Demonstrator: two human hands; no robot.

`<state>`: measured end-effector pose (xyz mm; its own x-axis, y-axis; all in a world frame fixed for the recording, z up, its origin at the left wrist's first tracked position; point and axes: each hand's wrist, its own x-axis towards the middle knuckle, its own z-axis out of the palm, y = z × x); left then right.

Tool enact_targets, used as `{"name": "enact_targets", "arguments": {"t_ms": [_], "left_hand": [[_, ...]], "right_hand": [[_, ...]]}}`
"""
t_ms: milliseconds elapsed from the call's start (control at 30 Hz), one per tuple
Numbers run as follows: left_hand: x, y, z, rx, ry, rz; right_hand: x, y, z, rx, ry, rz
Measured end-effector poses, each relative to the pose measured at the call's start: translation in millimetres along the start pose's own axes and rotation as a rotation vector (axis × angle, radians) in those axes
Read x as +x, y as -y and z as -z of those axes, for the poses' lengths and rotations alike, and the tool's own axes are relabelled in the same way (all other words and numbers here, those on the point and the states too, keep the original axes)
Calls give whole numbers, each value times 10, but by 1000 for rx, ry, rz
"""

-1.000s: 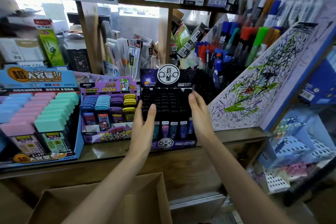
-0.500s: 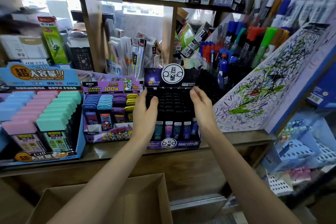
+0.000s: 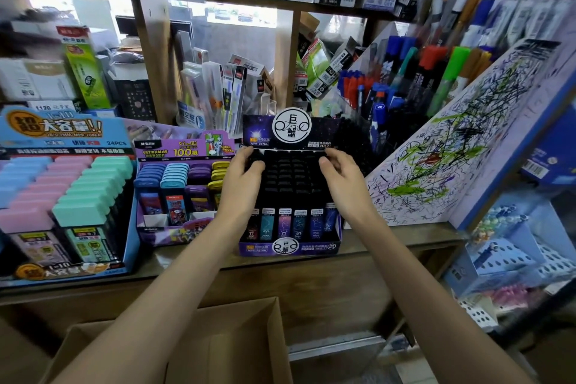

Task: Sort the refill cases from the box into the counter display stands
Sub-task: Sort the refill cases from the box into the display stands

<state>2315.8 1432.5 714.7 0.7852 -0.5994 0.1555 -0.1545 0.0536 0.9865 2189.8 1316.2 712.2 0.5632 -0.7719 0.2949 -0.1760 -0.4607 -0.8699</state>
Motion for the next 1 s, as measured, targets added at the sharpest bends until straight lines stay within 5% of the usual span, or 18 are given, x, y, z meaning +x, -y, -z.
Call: {"name": "enact_targets", "arguments": {"t_ms": [267,400,500,633,1000], "left_hand": [[-6,0,-1,59,39,3],[-75,-18,37,526,163,-225],[-56,-23,67,814,270,-407],[-8,-19,68,834,306,-441],[-175,-159,126,856,155,-573]], "right_hand": [[-37,-6,-71,116,14,-81],[-71,88,8,-233,38,179],[-45,138,1,-563,210,367],[-27,121,-52,-703,225,378],[-90,283,88,-545,269,311]]}}
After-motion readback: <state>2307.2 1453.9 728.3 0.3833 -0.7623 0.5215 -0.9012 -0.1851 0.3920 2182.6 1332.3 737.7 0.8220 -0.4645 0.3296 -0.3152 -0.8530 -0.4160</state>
